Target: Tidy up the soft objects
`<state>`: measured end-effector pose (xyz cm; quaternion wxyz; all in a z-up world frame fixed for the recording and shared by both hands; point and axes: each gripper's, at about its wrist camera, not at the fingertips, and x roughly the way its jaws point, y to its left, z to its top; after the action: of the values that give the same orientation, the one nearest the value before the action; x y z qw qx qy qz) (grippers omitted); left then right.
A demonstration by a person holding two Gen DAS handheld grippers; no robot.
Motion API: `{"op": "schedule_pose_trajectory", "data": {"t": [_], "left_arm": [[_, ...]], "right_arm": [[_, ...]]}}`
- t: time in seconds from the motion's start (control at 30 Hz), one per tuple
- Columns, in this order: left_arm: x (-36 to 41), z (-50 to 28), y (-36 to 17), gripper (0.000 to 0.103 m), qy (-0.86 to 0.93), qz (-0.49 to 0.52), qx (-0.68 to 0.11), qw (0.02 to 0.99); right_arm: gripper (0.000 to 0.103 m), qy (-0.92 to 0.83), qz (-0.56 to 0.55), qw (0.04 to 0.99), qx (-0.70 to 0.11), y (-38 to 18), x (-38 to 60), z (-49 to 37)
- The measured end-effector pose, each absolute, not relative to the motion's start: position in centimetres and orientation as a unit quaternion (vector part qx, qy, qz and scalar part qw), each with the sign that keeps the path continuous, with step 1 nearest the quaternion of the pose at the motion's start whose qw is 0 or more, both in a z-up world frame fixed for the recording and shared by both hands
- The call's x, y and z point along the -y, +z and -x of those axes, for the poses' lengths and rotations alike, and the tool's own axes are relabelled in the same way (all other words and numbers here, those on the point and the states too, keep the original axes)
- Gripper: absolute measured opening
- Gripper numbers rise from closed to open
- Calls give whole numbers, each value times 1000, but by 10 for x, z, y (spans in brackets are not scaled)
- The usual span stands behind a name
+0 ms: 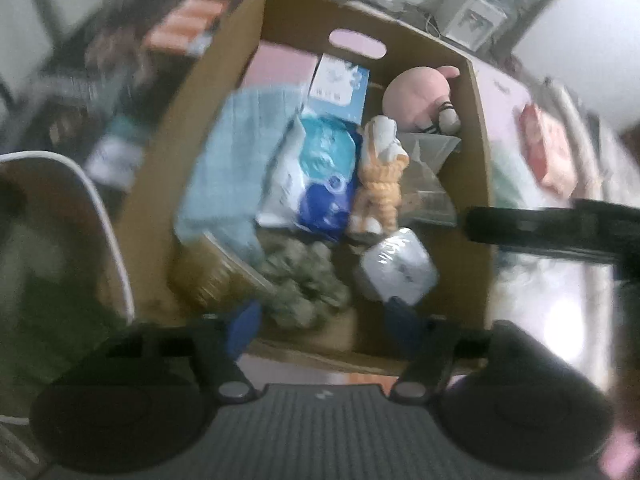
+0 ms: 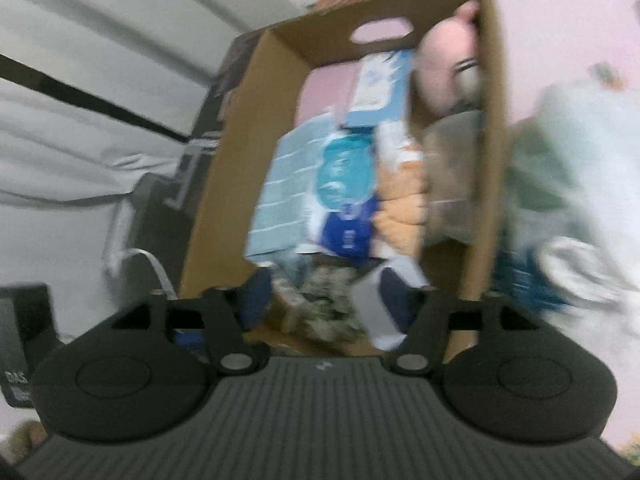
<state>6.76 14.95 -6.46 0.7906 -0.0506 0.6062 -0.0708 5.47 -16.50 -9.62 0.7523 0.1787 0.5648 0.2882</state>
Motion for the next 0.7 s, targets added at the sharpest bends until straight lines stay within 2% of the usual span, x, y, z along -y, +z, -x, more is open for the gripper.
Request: {"op": "schedule_pose_trajectory", "data": {"t": [0.07,0.13,0.23,0.33,0.47,0.7], "left_arm": [[-143,-68,-57,88,-65,-4,-587,807],[-135,-70,-52,92,-60,-55,-571,817],[-124,-72,-46,94,-51,-104,-550,827],[-115,-72,-42,96,-44,-120,-526,841],[-107,-71,-45,99,-27,-105,-508,854],[-89,-64,-67,99,2,-89,-502,860]], "right_arm": [[87,263,-154,776,-552,-85,177,-43],[87,240,-128,797,-539,-76,187,-33],[91,220,-94,825,-512,-65,199,-18],[101,209,-40,853,-476,-58,206,-4],[102,213,6,879,-426,-59,220,17],[102,201,-4,910,-362,-66,254,59]]}}
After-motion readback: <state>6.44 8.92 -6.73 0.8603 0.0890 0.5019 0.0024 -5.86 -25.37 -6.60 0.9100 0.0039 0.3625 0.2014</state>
